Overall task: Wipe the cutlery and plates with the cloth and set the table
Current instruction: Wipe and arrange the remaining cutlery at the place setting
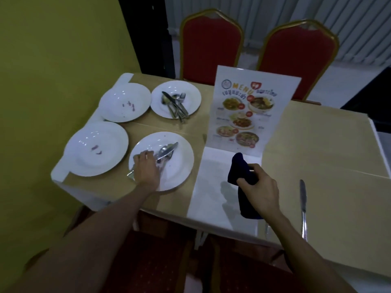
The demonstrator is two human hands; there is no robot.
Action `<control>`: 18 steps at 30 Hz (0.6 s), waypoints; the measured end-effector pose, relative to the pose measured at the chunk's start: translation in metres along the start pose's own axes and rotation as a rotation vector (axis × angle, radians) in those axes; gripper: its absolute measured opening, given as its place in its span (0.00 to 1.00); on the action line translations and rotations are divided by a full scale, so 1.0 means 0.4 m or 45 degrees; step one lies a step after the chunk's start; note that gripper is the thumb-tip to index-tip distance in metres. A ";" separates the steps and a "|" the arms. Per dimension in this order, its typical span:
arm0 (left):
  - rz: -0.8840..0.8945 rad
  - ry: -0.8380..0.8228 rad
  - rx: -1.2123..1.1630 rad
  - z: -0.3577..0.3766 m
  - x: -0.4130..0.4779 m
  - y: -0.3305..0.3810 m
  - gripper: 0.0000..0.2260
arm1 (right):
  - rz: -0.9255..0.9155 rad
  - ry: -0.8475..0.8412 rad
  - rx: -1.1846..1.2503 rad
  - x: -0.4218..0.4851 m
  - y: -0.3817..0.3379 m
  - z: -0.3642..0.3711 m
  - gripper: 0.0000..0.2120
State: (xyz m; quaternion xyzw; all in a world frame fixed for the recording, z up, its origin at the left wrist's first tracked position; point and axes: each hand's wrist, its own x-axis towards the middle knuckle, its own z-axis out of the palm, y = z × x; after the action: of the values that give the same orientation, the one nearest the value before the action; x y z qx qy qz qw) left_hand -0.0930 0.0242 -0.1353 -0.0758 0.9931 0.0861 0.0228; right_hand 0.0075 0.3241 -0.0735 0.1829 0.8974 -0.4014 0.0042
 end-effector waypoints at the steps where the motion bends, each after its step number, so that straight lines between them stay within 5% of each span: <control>1: 0.000 -0.066 0.086 -0.008 0.023 -0.031 0.16 | 0.004 -0.001 -0.010 -0.005 -0.015 0.014 0.16; 5: 0.031 -0.214 0.125 -0.011 0.061 -0.111 0.08 | 0.050 0.003 0.009 -0.024 -0.067 0.069 0.14; 12: -0.088 -0.303 -0.400 -0.011 0.060 -0.142 0.09 | 0.028 -0.048 -0.020 -0.045 -0.127 0.137 0.15; 18: -0.228 -0.319 -0.535 -0.024 0.052 -0.183 0.14 | -0.007 -0.141 -0.064 -0.051 -0.161 0.162 0.14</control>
State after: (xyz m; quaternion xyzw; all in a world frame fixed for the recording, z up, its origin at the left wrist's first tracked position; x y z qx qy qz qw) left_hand -0.1027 -0.0516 -0.1395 -0.1552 0.9322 0.2969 0.1370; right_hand -0.0037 0.2314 -0.0680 0.1578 0.9062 -0.3881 0.0576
